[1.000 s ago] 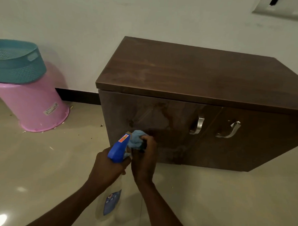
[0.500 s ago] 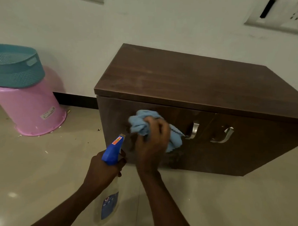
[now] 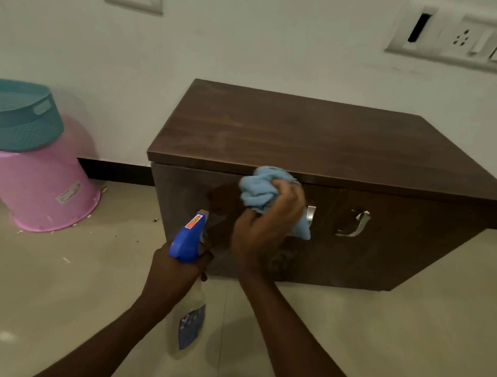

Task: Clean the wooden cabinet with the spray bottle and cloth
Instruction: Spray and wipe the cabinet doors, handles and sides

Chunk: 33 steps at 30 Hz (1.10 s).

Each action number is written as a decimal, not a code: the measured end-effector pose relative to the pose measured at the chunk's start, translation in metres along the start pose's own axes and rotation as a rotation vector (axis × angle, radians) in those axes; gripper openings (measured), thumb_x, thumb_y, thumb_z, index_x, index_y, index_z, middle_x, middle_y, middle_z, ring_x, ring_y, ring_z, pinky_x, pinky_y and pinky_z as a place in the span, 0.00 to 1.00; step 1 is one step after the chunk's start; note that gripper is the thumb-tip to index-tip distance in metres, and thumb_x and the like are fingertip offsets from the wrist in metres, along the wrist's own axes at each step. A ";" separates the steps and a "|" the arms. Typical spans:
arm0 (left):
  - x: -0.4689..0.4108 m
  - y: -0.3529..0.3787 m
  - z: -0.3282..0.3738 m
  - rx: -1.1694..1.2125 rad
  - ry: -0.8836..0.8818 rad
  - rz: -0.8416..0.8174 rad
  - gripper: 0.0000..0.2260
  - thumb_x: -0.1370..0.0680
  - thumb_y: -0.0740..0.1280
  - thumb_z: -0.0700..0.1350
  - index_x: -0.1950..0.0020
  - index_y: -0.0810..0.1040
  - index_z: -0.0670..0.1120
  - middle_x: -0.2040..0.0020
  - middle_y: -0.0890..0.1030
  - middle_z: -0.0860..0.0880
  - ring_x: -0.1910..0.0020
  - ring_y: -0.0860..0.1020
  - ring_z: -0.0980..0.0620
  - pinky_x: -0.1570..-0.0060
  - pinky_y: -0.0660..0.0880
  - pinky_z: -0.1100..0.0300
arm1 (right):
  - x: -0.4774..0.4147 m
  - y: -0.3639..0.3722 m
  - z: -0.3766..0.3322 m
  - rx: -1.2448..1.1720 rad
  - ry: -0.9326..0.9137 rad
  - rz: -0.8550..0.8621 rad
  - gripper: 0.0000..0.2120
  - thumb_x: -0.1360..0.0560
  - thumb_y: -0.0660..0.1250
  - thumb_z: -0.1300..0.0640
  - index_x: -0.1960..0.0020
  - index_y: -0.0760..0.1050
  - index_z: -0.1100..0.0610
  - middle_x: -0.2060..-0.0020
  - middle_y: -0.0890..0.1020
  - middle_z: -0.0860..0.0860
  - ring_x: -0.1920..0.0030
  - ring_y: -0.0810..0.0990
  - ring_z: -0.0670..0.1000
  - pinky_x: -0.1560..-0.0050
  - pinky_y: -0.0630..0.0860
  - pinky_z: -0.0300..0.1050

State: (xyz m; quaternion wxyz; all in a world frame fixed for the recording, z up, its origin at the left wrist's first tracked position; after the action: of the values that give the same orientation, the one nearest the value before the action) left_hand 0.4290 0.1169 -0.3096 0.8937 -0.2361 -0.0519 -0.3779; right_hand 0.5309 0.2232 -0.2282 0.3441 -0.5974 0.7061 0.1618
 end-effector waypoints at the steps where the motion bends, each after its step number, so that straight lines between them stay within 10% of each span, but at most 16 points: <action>1: 0.000 -0.002 0.001 -0.013 0.009 0.009 0.03 0.25 0.67 0.39 0.58 0.75 0.42 0.67 0.79 0.42 0.60 0.78 0.43 0.49 0.75 0.50 | 0.009 0.009 -0.005 0.024 -0.104 -0.136 0.14 0.22 0.57 0.54 0.39 0.71 0.57 0.40 0.74 0.58 0.36 0.70 0.55 0.33 0.68 0.49; 3: 0.003 -0.006 0.003 -0.032 0.048 0.068 0.04 0.25 0.68 0.40 0.58 0.76 0.40 0.66 0.80 0.40 0.59 0.80 0.40 0.47 0.75 0.46 | 0.013 0.017 -0.004 0.022 -0.233 -0.278 0.18 0.20 0.53 0.46 0.43 0.74 0.56 0.44 0.76 0.56 0.40 0.73 0.54 0.37 0.71 0.50; 9: 0.010 -0.023 0.002 -0.029 0.166 0.158 0.07 0.27 0.70 0.41 0.62 0.74 0.46 0.69 0.82 0.41 0.66 0.81 0.40 0.57 0.78 0.48 | -0.008 0.015 -0.015 -0.086 -0.185 -0.089 0.16 0.28 0.63 0.66 0.40 0.73 0.61 0.42 0.75 0.58 0.39 0.73 0.56 0.35 0.69 0.50; 16: 0.017 -0.042 -0.006 0.014 0.202 0.240 0.08 0.27 0.71 0.43 0.60 0.72 0.53 0.71 0.80 0.47 0.72 0.80 0.58 0.69 0.73 0.65 | 0.030 0.053 0.015 0.165 -0.841 -0.538 0.18 0.25 0.64 0.52 0.37 0.75 0.55 0.40 0.76 0.55 0.40 0.71 0.53 0.38 0.68 0.47; 24: 0.024 -0.063 -0.036 0.023 0.123 0.319 0.09 0.28 0.71 0.43 0.51 0.76 0.44 0.69 0.81 0.44 0.71 0.82 0.50 0.63 0.79 0.54 | 0.008 0.061 -0.038 -0.014 -0.800 -0.493 0.16 0.25 0.64 0.58 0.38 0.77 0.58 0.42 0.78 0.59 0.40 0.70 0.55 0.38 0.68 0.50; 33: 0.030 -0.057 -0.049 0.076 0.116 0.353 0.08 0.28 0.71 0.42 0.52 0.75 0.44 0.67 0.81 0.43 0.71 0.82 0.51 0.65 0.77 0.57 | 0.077 0.108 -0.001 0.166 -1.076 -0.921 0.27 0.38 0.78 0.66 0.39 0.78 0.62 0.41 0.80 0.59 0.39 0.78 0.58 0.36 0.70 0.53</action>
State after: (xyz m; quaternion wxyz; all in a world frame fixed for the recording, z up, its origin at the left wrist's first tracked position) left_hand 0.4060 0.0397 -0.3231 0.9559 -0.1856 0.0275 -0.2261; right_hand 0.4238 0.1912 -0.2994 0.7226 -0.6440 0.1241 0.2184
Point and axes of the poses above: each hand's wrist, its own x-axis away from the middle knuckle, its own y-axis out of the palm, z = x × y, the point moved 5 cm from there along -x, towards the middle knuckle
